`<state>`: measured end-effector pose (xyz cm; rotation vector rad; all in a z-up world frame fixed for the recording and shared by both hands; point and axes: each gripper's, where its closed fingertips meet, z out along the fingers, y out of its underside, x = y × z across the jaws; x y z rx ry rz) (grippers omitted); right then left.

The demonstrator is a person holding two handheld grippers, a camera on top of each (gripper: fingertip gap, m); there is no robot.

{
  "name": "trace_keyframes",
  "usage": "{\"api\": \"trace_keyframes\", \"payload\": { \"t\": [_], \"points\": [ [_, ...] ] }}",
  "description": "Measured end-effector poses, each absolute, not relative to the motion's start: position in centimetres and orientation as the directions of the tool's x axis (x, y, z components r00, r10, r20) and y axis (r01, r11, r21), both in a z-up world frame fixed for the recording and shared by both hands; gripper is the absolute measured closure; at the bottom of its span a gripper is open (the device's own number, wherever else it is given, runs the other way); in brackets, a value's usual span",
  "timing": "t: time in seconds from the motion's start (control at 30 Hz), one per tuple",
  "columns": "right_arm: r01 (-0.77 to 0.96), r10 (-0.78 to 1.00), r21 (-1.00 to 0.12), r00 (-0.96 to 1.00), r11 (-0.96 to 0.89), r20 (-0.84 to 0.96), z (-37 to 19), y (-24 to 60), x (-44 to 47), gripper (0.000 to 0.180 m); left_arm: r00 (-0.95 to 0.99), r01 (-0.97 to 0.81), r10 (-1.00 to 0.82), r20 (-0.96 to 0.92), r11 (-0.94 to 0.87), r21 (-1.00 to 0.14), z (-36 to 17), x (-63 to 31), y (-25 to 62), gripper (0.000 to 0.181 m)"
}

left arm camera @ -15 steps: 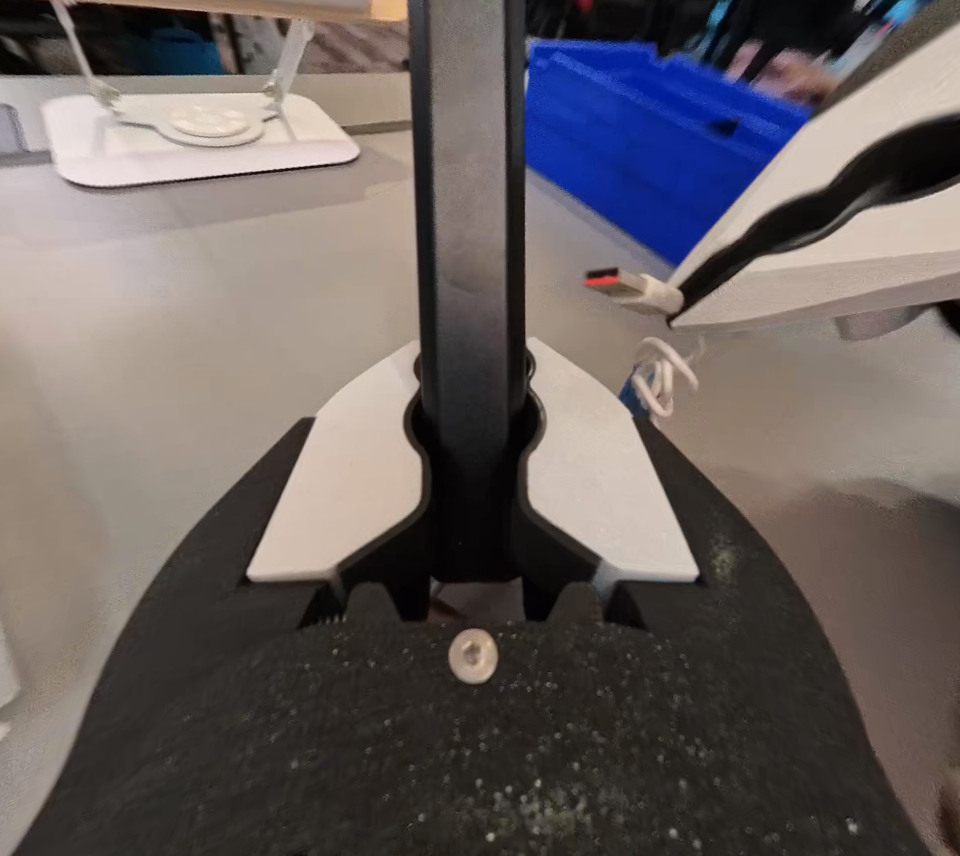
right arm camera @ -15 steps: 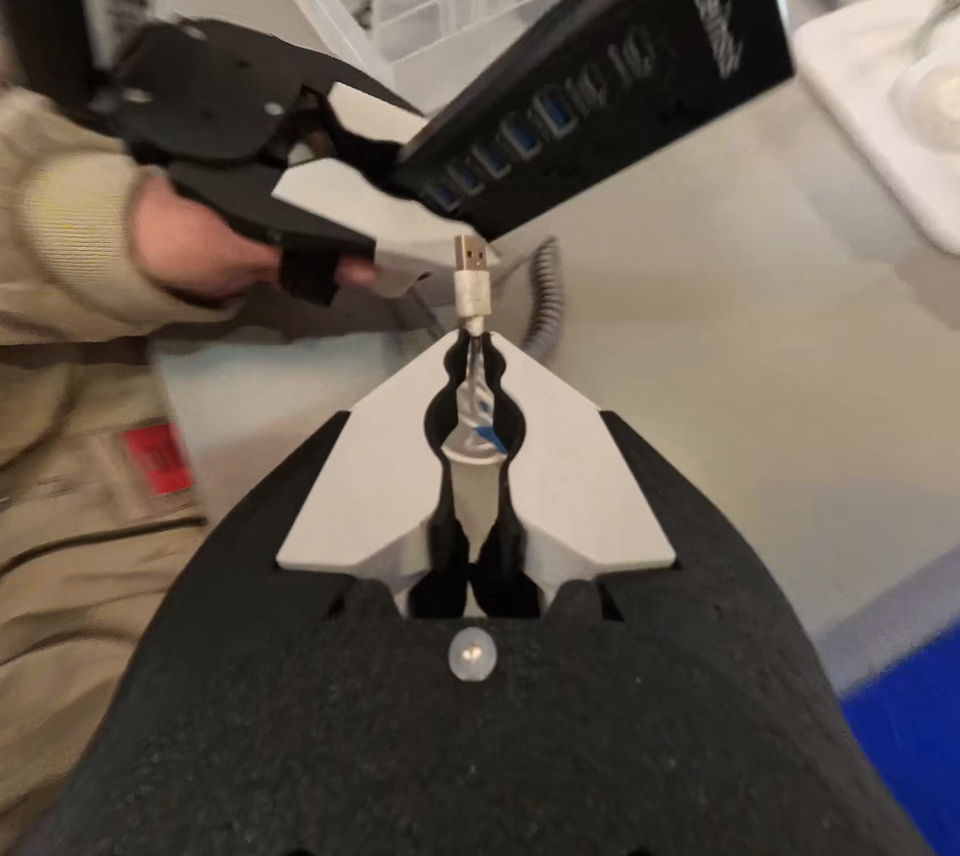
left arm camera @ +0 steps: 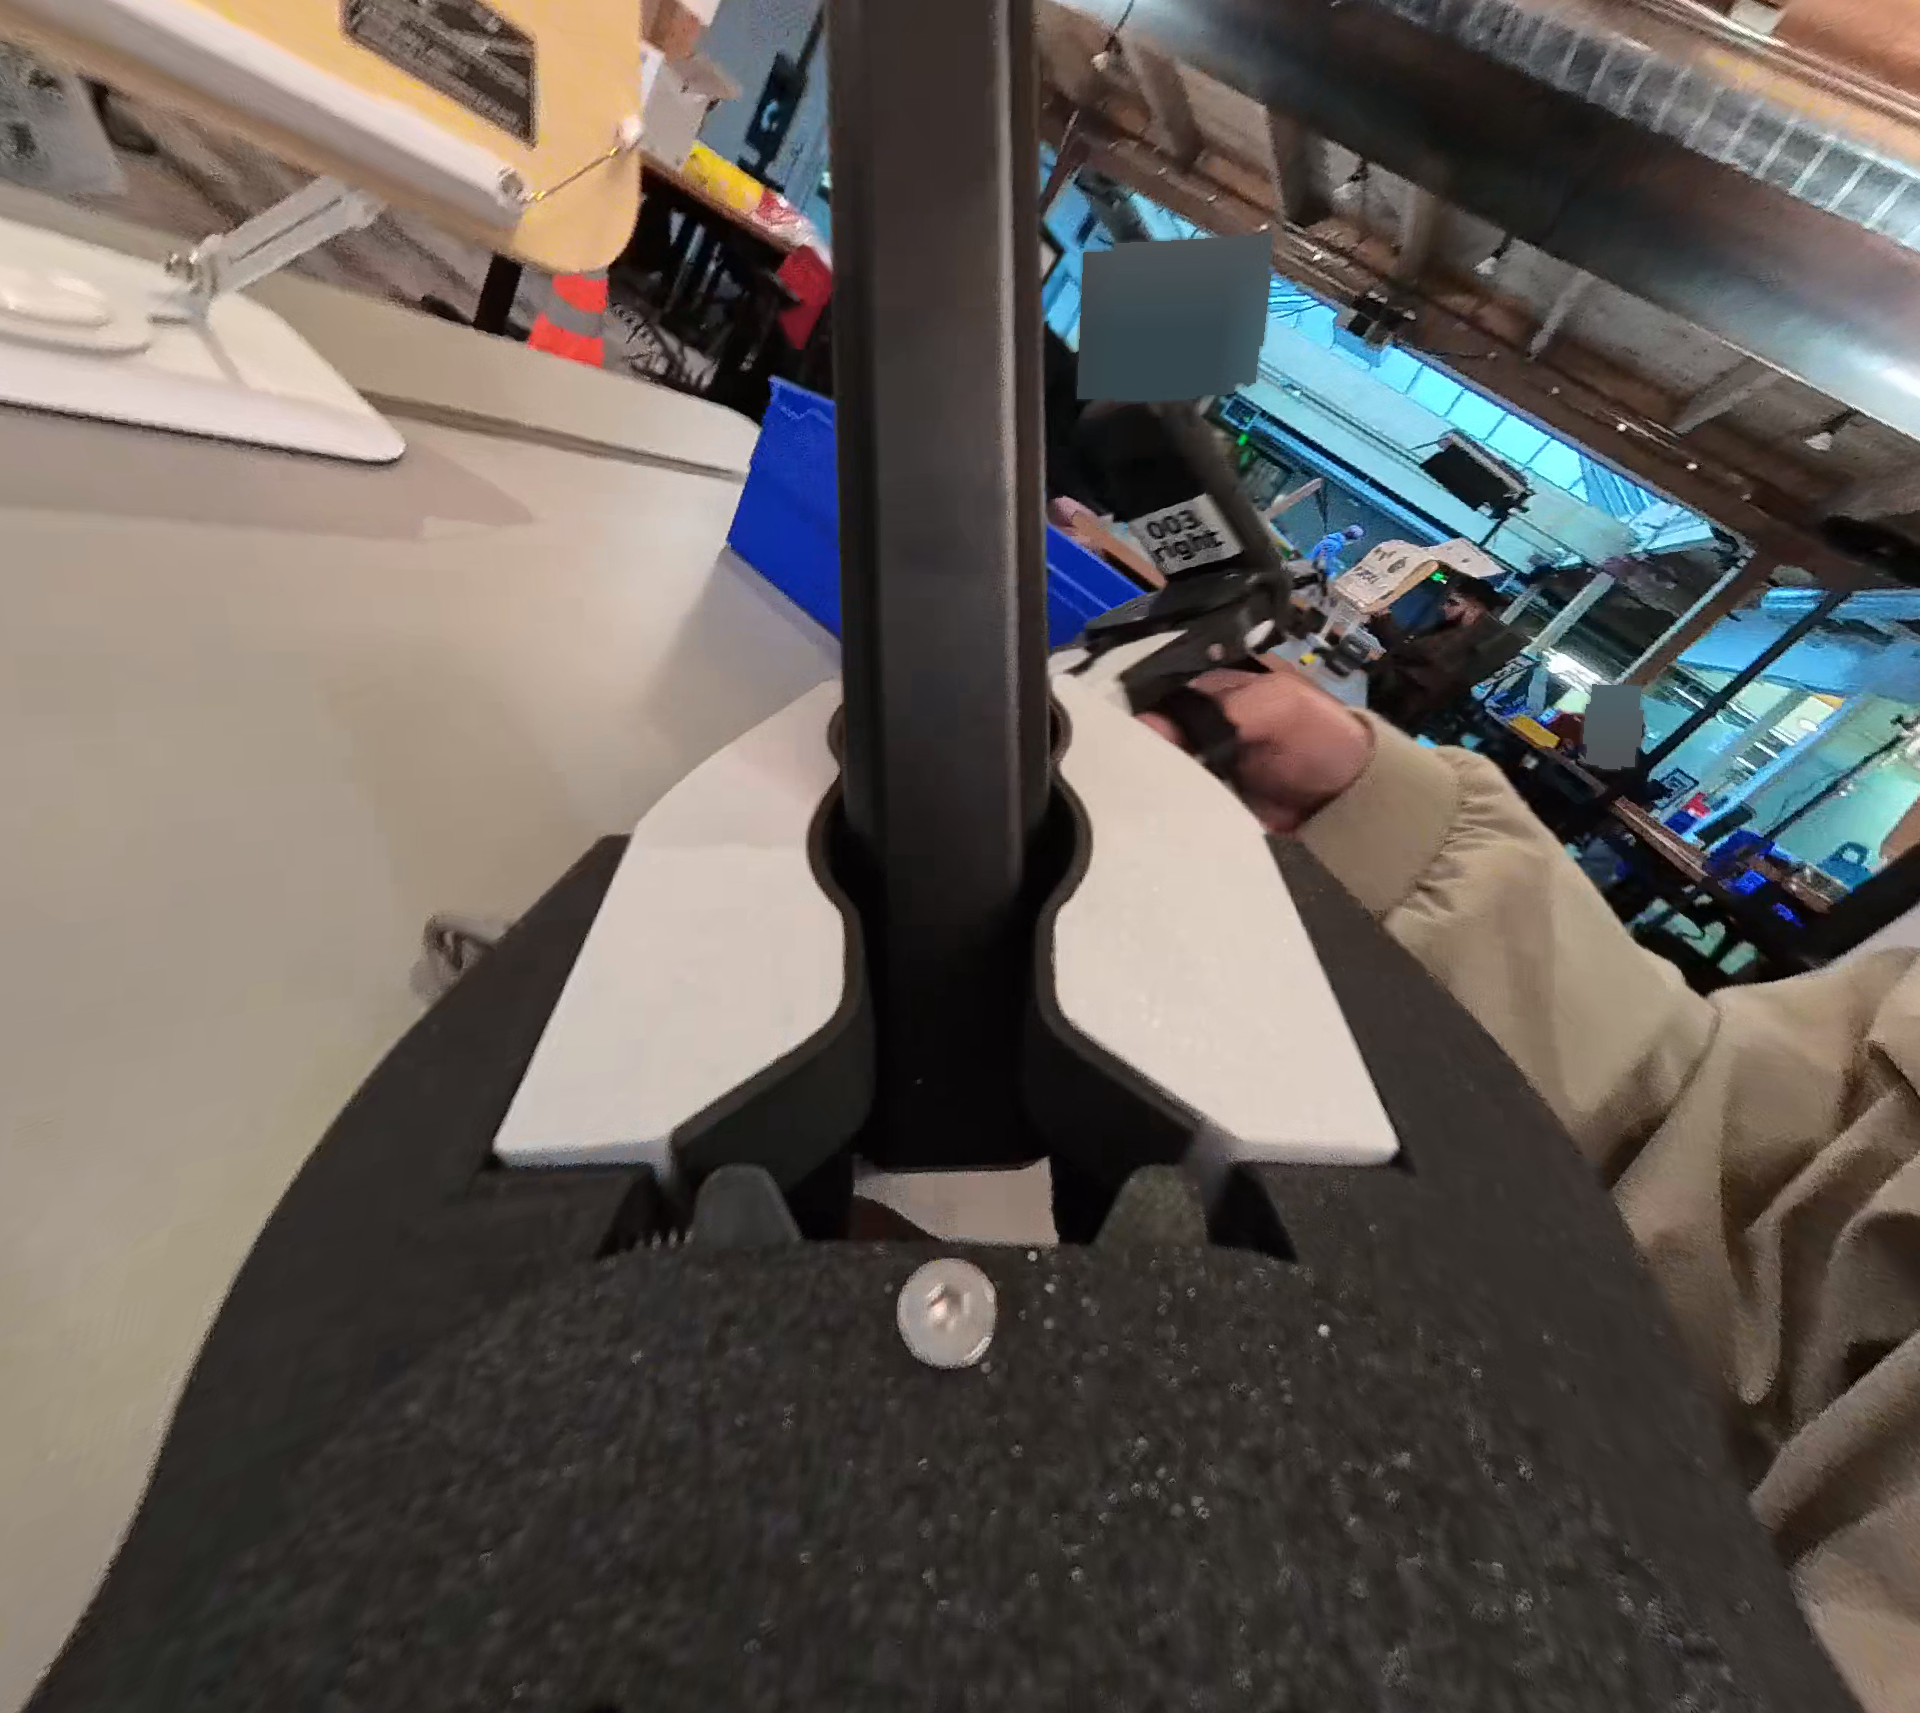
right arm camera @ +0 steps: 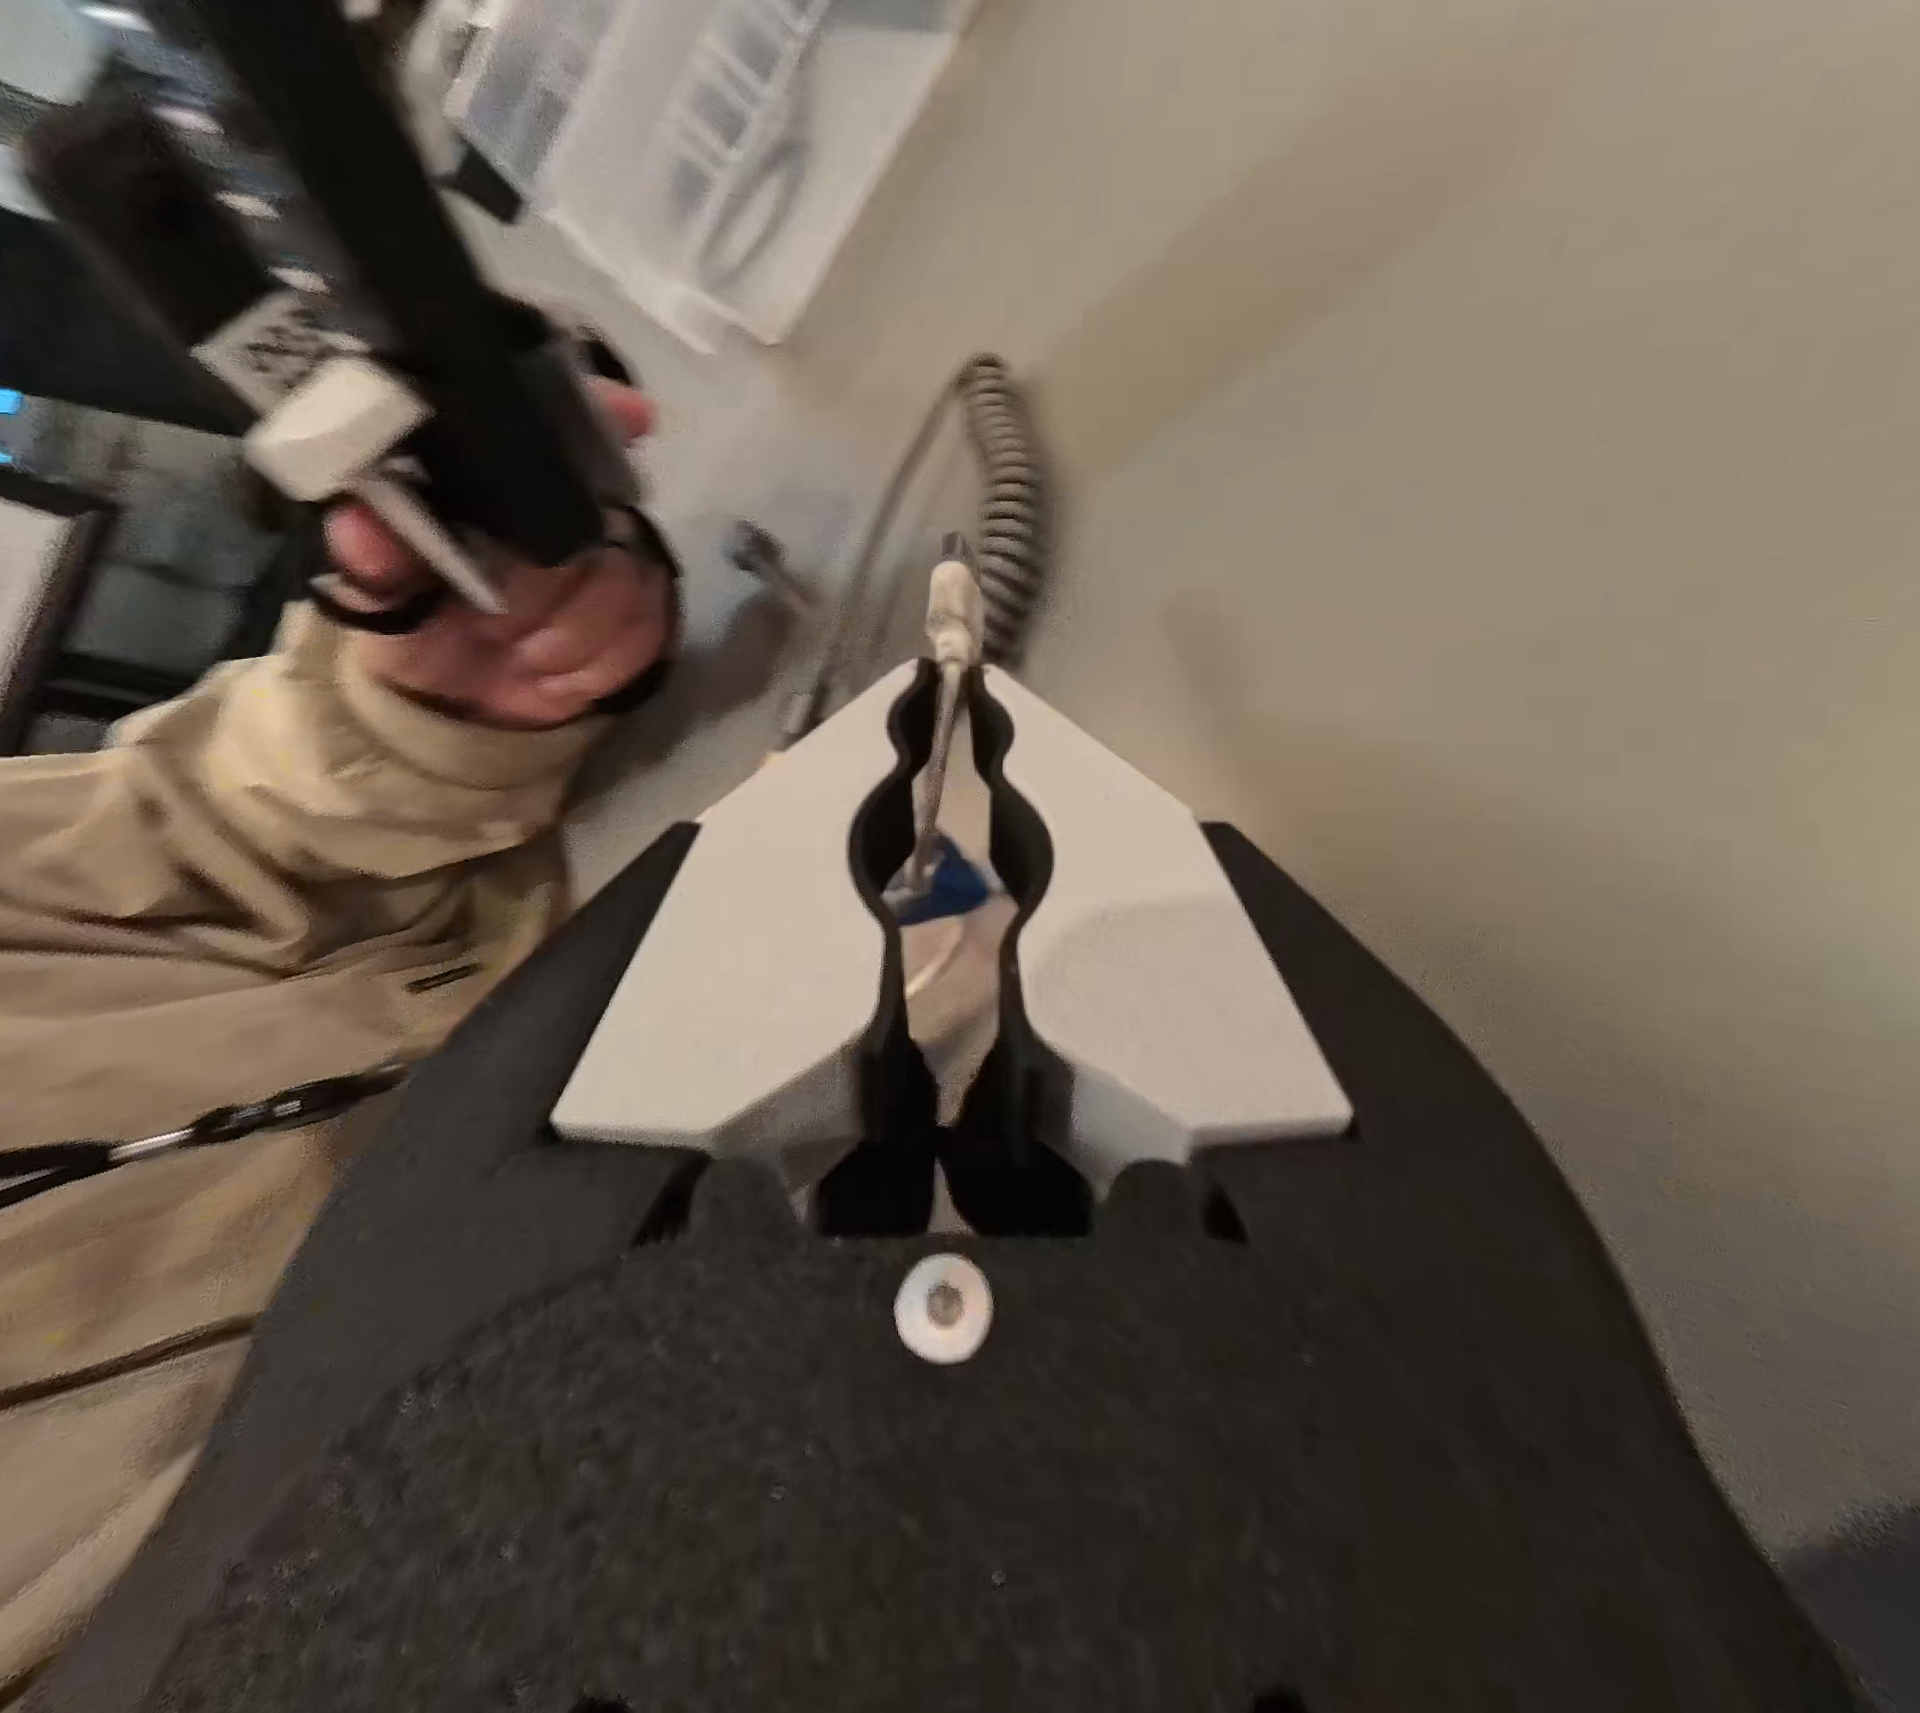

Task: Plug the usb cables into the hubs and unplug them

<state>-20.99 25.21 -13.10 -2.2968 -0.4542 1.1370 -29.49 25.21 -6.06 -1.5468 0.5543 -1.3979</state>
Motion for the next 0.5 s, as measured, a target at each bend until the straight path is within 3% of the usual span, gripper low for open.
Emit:
{"api": "trace_keyframes", "payload": {
  "t": [0.23,0.4,0.5],
  "points": [
    [0.325,0.55,-0.703,0.827,-0.633,-0.113,-16.6,28.3,-15.3,0.167,0.251,0.235,-0.836,0.487,-0.436,-0.869,-6.1,-29.4,24.8,0.151],
    [0.379,0.492,-0.77,0.865,-0.513,0.099,-12.3,29.1,-15.9,0.147,0.279,0.221,-0.839,0.466,-0.416,-0.882,-6.2,-29.7,25.0,0.151],
    [0.43,0.434,-0.791,0.87,-0.436,0.234,-9.7,29.3,-16.5,0.145,0.279,0.218,-0.837,0.47,-0.421,-0.88,-6.4,-29.5,24.9,0.151]
  ]
}}
